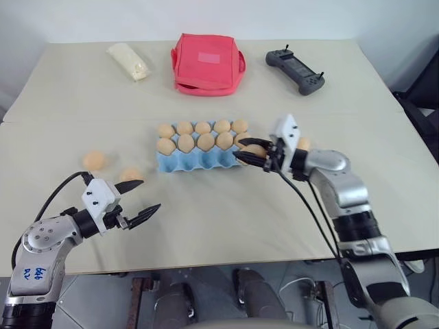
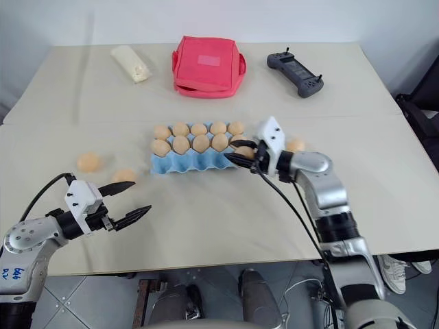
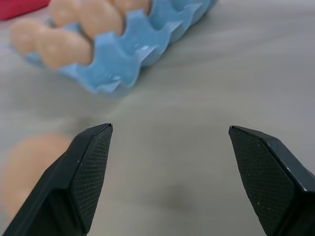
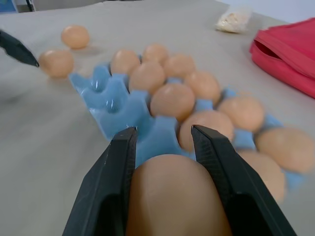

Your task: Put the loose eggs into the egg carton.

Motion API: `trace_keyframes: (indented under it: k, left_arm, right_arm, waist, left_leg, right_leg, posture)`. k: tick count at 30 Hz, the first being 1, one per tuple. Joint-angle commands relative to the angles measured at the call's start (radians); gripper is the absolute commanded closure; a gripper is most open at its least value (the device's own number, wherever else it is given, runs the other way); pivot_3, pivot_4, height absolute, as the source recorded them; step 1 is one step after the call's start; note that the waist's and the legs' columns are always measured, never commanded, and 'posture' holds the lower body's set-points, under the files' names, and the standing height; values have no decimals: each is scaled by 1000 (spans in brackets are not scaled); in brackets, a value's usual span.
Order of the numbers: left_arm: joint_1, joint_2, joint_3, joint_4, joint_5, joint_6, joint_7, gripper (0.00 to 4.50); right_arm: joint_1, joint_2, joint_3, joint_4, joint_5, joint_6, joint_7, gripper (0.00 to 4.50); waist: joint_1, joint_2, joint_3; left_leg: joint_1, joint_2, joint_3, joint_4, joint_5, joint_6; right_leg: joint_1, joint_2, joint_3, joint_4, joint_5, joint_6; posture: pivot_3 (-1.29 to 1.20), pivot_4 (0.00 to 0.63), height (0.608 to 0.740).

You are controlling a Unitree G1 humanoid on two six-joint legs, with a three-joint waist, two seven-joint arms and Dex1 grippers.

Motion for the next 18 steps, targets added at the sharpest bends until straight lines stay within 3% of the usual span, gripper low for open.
trace_keyframes:
  k: [1,3,4,11,18]
  left_arm:
    - [19,-13,21,-65,-19,2,24,485]
    - [27,-18,22,-75,-19,5,32,485]
    - [30,-19,22,-78,-18,6,35,485]
    - [15,-20,9,-82,-19,13,38,485]
    - [-90,-35,-95,-85,-11,33,23,485]
  right_arm:
    - [-55,40,13,72,-31,-48,-23,2997]
    - [-74,61,21,114,-43,-61,-23,2997]
    - [-81,68,22,127,-43,-57,-17,2362]
    - [-73,66,-7,78,-19,-42,15,45]
    - [128,-101,-182,-101,38,-85,-1,15]
  waist:
    - [-2,0,0]
    - [2,0,0]
    - [1,0,0]
    - [-5,0,0]
    - [10,-1,0]
  left_leg:
    - [0,0,1,0,0,0]
    - [0,0,1,-1,0,-1]
    - [0,0,2,-1,0,-1]
    - [-3,1,2,-1,-1,-2]
    - [-4,0,2,-1,-1,-2]
  right_leg:
    - [0,0,0,0,0,0]
    - [-1,1,-1,1,0,0]
    - [-1,1,-2,1,0,0]
    - [-7,1,0,4,0,-1]
    - [-6,0,-1,2,0,0]
  posture:
    - [0,150,740]
    - [0,150,740]
    - [0,150,740]
    - [0,150,740]
    - [0,150,740]
